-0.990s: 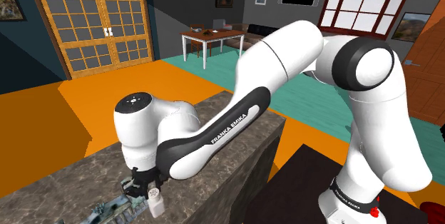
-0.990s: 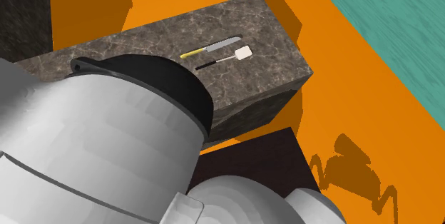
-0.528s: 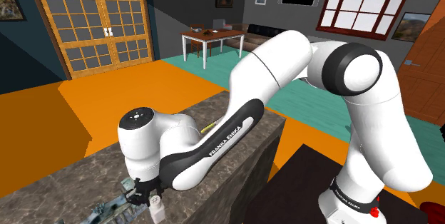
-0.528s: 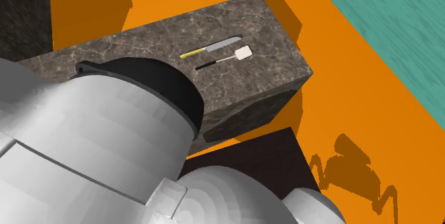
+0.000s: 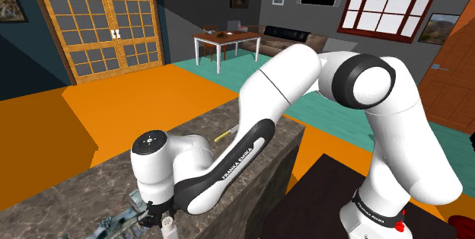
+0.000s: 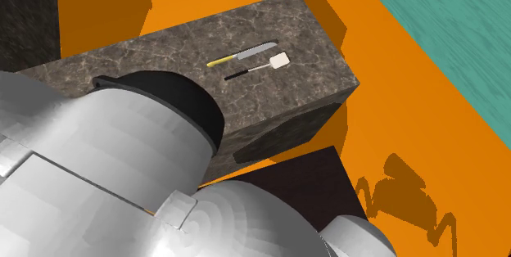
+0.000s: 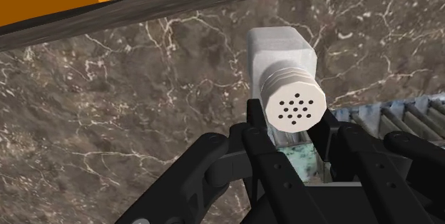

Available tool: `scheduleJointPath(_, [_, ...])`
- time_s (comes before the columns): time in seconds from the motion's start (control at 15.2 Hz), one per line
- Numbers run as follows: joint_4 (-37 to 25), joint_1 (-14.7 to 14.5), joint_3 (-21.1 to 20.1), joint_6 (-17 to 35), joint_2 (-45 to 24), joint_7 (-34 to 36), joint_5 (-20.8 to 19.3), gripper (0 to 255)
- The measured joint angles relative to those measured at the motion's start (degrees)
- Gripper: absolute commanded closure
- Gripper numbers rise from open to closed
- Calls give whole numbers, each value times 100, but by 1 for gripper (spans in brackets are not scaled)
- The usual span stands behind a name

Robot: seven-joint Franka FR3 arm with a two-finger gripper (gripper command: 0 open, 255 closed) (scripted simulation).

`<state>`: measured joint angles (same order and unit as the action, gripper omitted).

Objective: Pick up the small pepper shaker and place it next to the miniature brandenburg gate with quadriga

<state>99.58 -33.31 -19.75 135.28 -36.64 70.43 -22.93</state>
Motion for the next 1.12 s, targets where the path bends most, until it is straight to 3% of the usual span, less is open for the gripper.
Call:
scheduleJointPath(0.99, [-63,-129,188,433,-503,166,-221,255])
scheduleJointPath(1.06, [-63,-129,188,433,-503,166,-221,0])
scheduleJointPath(1.12, [-63,-129,188,433,-503,166,-222,0])
